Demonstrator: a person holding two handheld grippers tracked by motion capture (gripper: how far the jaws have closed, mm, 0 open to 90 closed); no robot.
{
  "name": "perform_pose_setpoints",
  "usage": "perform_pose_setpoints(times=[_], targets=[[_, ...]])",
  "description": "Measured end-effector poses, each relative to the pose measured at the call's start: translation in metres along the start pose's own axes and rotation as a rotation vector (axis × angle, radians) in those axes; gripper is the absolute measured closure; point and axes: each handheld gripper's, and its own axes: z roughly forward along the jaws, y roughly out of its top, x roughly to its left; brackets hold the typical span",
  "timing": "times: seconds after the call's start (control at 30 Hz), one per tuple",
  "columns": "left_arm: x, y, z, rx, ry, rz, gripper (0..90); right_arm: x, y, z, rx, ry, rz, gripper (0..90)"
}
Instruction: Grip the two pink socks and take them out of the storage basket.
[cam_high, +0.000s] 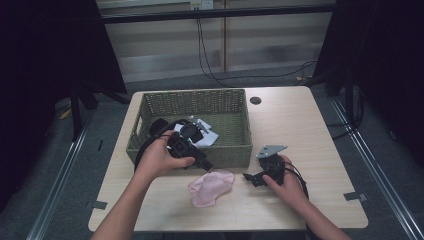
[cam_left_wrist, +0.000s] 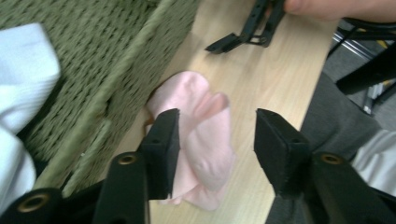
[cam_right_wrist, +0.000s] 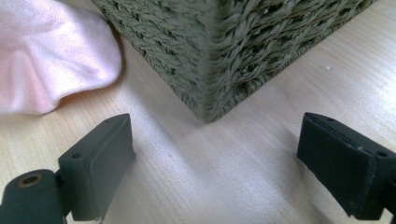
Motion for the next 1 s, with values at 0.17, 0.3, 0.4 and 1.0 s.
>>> perform_pose_setpoints(times=[0.17,0.3,0.4,1.0], targets=[[0.005,-0.019,0.004,-0.005,0.036,-0.006,45.6,0.000,0.000,0.000,-0.001,-0.001,-0.001,10.1],[0.009,-0.036,0.009,-0.033,0.058,-0.016,43.4,0.000,0.000,0.000,-0.001,-0.001,-0.001,10.1],[0.011,-0.046,0.012,-0.049,0.073,-0.026,41.9,0.000,0.000,0.000,0.000,-0.001,0.000,10.1],[0.022,-0.089,0.031,-0.138,0.094,-0.054,37.2,0.000,0.000,0.000,-0.003,0.001,0.000,10.1]])
